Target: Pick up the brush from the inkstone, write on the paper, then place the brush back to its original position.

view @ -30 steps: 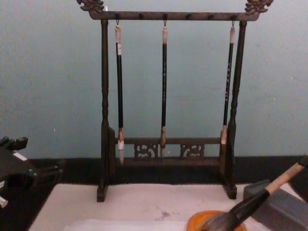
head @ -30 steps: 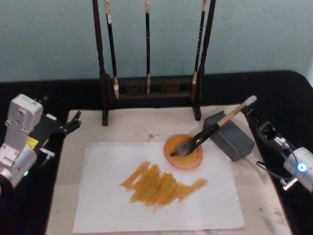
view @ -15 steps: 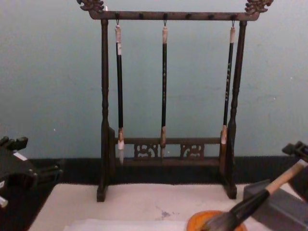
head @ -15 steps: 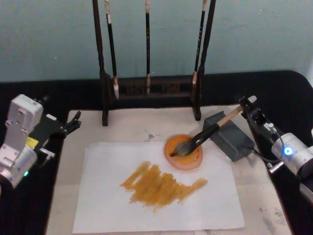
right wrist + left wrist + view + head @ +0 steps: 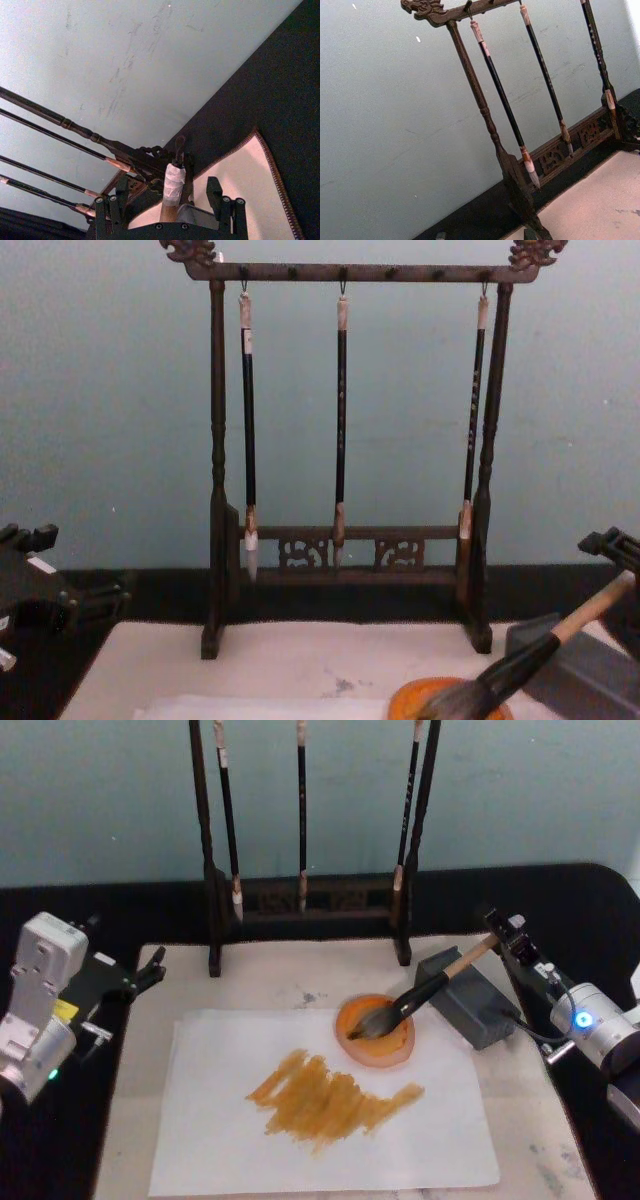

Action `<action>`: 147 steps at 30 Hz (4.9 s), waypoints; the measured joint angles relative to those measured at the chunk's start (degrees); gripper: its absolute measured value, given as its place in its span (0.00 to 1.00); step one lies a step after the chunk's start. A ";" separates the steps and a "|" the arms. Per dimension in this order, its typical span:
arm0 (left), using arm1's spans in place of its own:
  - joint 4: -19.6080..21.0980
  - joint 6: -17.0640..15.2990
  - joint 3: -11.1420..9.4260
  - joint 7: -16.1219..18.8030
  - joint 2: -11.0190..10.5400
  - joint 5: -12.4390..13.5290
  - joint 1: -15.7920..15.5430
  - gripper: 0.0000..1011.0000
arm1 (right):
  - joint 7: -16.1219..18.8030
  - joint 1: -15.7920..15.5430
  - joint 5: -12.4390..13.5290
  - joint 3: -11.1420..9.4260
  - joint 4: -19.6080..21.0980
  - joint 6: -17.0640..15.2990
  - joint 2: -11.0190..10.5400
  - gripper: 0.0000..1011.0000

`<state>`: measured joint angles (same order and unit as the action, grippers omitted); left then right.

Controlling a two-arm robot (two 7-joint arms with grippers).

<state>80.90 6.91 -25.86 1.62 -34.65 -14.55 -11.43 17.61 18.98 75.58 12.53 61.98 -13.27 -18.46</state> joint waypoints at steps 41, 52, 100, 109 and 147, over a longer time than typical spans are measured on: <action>0.00 0.00 0.00 0.00 0.00 0.00 0.00 1.00 | -0.34 -0.55 0.02 -0.33 0.68 -0.15 -0.07 0.16; 0.00 0.00 0.00 0.00 0.00 0.00 0.00 1.00 | -0.06 -0.05 2.04 -0.27 0.60 -0.46 -0.34 0.16; 0.00 0.00 0.00 0.00 0.00 0.00 0.00 1.00 | -7.50 4.56 -3.13 11.46 17.79 -0.54 -9.34 0.16; 0.00 0.00 0.00 0.00 0.00 0.00 0.00 1.00 | -10.33 7.23 -17.18 18.38 24.10 1.81 -11.27 0.16; 0.00 0.00 0.00 0.00 0.00 0.00 0.00 1.00 | -11.06 9.45 -32.03 22.65 28.54 4.36 -12.06 0.16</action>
<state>80.90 6.91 -25.86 1.62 -34.64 -14.55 -11.43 6.55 28.43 43.55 35.18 90.51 -8.91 -30.52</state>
